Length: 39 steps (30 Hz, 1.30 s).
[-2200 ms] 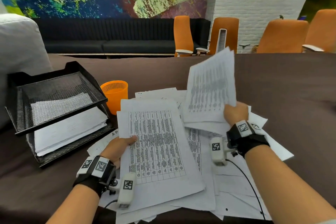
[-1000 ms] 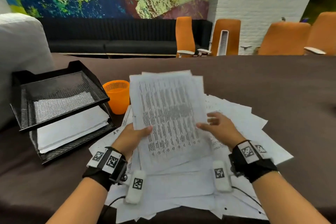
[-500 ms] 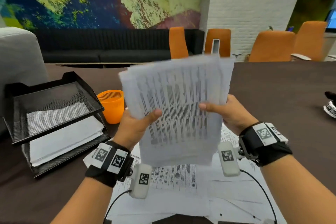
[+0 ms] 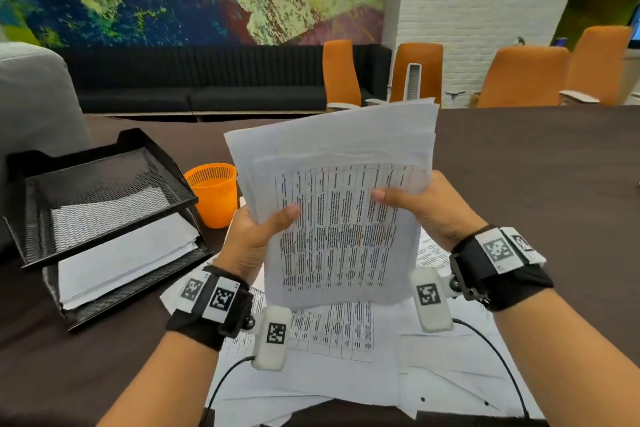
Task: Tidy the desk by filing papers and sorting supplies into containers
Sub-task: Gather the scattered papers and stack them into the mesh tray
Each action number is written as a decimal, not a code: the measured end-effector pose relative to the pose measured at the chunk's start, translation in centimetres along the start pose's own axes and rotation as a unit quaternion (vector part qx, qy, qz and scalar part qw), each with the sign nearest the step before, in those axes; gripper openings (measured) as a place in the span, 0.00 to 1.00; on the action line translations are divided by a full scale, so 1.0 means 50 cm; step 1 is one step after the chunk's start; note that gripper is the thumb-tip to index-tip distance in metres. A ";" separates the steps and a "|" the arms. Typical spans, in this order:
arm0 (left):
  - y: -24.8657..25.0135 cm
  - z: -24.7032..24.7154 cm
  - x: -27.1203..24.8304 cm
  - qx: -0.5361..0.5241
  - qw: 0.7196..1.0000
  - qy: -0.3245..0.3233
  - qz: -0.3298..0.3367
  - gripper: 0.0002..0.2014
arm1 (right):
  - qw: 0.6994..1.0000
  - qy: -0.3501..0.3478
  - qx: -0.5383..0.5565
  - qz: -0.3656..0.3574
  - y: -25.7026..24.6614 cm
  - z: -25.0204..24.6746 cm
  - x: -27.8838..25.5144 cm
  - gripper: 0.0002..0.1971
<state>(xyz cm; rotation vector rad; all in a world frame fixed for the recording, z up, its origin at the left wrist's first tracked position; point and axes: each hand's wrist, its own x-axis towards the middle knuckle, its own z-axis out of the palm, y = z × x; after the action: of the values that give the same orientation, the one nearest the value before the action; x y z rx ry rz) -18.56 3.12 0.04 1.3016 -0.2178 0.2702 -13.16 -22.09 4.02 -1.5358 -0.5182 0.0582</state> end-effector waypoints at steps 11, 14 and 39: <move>-0.035 -0.034 0.009 0.033 0.977 0.206 -0.052 0.06 | 0.981 0.039 0.027 0.188 0.186 -0.024 -0.060 0.29; -0.057 -0.075 0.003 0.016 0.949 0.283 -0.134 0.18 | 0.977 0.047 0.062 0.198 0.194 0.019 -0.070 0.26; 0.015 -0.408 -0.191 -0.205 0.843 0.485 -0.115 0.37 | 0.922 -0.004 0.170 0.347 0.166 0.498 0.072 0.06</move>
<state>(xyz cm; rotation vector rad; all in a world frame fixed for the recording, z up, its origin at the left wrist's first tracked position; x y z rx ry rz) -27.73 22.32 -7.37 0.6303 0.7117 0.6060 -16.43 2.89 -4.13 -1.3070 0.0574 0.6684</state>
